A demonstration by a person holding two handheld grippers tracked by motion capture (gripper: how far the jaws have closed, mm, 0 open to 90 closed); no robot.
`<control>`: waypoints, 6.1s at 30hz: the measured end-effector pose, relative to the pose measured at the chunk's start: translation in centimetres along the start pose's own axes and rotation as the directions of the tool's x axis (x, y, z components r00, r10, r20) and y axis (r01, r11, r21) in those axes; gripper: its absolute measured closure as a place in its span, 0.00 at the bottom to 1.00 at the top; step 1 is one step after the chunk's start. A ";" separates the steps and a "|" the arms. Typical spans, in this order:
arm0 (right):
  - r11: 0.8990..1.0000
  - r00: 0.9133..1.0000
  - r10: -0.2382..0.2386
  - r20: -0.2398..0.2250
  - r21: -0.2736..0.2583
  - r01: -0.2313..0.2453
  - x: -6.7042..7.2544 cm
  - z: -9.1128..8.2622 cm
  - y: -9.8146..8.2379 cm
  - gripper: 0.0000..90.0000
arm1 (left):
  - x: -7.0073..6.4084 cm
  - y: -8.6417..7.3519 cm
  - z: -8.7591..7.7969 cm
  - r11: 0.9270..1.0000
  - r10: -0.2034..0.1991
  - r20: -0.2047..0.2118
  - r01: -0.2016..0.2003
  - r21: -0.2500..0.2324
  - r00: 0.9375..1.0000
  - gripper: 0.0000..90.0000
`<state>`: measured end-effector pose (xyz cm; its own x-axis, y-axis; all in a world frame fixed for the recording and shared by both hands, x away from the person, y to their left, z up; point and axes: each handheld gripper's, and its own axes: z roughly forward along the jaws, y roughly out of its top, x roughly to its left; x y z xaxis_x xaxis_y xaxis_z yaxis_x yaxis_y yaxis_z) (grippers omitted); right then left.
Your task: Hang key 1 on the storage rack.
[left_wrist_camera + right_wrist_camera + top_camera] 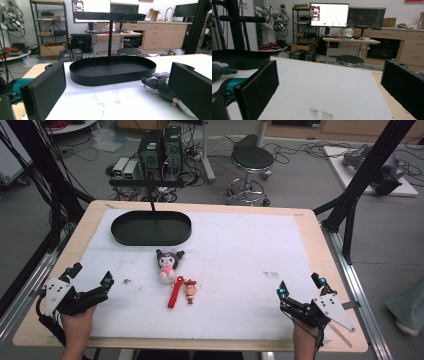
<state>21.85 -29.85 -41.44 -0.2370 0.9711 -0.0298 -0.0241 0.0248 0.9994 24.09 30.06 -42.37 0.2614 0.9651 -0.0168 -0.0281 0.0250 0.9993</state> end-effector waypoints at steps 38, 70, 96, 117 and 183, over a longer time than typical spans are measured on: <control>1.000 1.000 0.007 -0.011 0.015 -0.007 0.1 0.4 0.1 0.01 | -5.3 0.7 0.2 0.998 0.026 0.036 -0.028 0.052 0.999 0.02; 0.999 0.999 0.039 0.013 0.017 -0.039 -0.6 0.3 0.0 0.01 | -16.8 0.4 1.9 0.985 -0.051 0.175 0.021 0.173 0.983 0.02; 0.999 0.999 0.040 0.016 0.027 -0.040 -0.8 0.3 -0.1 0.01 | -22.7 -1.0 4.4 0.929 -0.120 0.128 0.066 0.365 0.984 0.02; 0.999 0.999 0.052 0.009 0.011 -0.052 -0.9 0.1 0.0 0.01 | -23.9 -3.0 7.0 0.866 -0.126 0.036 0.092 0.491 0.991 0.21; 0.997 0.997 0.077 0.005 -0.006 -0.077 -0.7 0.1 0.3 0.01 | -24.6 -3.4 8.6 0.783 0.019 -0.031 0.004 0.622 0.999 0.62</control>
<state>22.07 -30.46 -41.10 -0.2330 0.9713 0.0470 -0.0115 -0.0511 0.9986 26.07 4.01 -45.03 0.2307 0.9730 0.0012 0.5793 -0.1384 0.8033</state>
